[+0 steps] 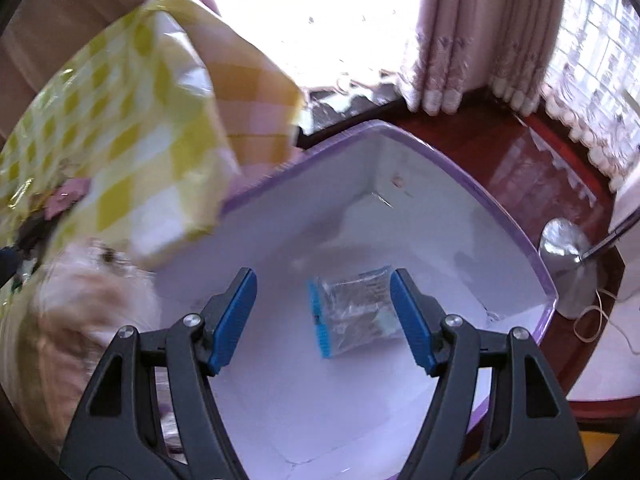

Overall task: Organize snacks
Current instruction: 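Carry the nut bag into the white box and open the right gripper, then move the right gripper back to the snack pile on the table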

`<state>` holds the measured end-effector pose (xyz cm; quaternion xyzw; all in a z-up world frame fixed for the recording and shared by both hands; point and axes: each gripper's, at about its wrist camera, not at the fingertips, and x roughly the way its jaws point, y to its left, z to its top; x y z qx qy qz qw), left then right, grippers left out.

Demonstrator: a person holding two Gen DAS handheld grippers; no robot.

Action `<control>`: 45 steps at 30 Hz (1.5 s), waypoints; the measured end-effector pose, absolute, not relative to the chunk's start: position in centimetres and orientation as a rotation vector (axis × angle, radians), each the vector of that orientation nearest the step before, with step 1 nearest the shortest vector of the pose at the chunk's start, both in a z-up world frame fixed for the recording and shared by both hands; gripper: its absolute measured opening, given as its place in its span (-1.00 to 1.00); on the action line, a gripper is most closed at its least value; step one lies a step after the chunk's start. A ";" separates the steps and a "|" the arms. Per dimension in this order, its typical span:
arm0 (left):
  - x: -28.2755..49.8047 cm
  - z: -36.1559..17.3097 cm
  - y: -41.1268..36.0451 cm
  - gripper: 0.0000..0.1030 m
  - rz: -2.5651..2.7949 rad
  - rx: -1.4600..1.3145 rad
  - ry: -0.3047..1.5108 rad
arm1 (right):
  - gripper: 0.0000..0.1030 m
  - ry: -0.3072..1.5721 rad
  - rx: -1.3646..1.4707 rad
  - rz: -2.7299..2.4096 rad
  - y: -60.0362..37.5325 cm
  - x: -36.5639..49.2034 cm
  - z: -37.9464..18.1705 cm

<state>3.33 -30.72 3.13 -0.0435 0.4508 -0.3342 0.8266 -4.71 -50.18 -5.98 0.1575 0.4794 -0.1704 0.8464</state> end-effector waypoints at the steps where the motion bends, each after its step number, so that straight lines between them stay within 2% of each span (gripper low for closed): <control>1: 3.2 2.9 -31.1 -0.34 -0.709 -0.074 0.971 | 0.40 1.030 0.313 -0.366 -50.5 -4.6 -6.7; 4: 3.0 2.7 -31.0 -0.12 -0.689 -0.072 0.980 | 0.43 1.097 0.196 -0.393 -51.6 -3.8 -9.0; 8: 3.3 2.5 -30.2 -0.02 -0.666 -0.100 0.984 | 0.45 1.196 0.159 -0.478 -54.8 -4.0 -11.7; 12: 3.7 2.1 -30.1 -0.01 -0.654 -0.114 0.999 | 0.44 1.218 0.170 -0.629 -58.5 -6.0 -12.5; 21: 3.5 1.9 -30.5 0.00 -0.651 -0.095 1.003 | 0.42 1.218 0.170 -0.726 -60.3 -9.2 -12.0; 24: 3.5 1.9 -30.3 0.06 -0.646 -0.100 1.001 | 0.42 1.217 0.186 -0.727 -60.3 -9.5 -11.6; 30: 3.3 2.3 -28.8 0.24 -0.621 -0.124 0.988 | 0.43 1.183 0.217 -0.738 -59.3 -10.0 -9.5; 34: 3.1 2.4 -26.2 0.35 -0.581 -0.166 0.982 | 0.63 1.086 0.196 -0.641 -56.6 -9.2 -6.3; 45: 3.1 2.7 -14.5 0.38 -0.359 -0.331 0.927 | 0.73 0.901 0.165 -0.298 -44.2 -3.7 -0.2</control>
